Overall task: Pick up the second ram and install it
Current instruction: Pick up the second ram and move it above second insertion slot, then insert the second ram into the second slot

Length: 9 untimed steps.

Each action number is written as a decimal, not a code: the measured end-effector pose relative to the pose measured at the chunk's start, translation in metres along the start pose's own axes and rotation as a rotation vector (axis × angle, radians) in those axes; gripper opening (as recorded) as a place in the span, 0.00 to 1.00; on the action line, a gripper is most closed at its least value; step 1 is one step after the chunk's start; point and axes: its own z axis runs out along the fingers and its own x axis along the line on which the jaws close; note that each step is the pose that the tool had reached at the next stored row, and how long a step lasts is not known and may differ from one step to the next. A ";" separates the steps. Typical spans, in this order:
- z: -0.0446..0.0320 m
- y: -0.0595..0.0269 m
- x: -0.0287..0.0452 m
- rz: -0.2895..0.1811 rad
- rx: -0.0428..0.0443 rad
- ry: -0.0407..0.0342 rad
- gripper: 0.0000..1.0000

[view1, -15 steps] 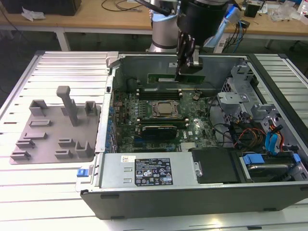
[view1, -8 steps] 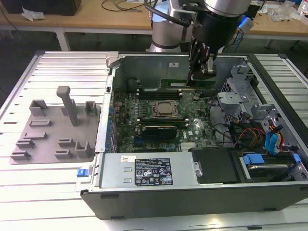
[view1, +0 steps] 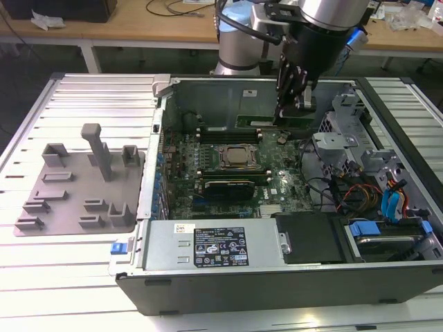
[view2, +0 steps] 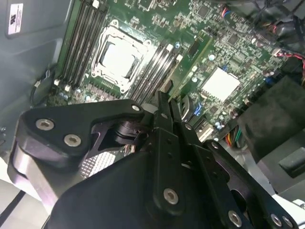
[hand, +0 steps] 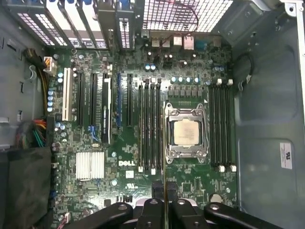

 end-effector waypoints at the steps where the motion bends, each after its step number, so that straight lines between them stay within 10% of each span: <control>1: 0.0005 0.0028 0.0000 0.000 0.0000 -0.0001 0.11; 9: 0.0018 0.0101 0.0001 0.000 0.0000 -0.0003 0.11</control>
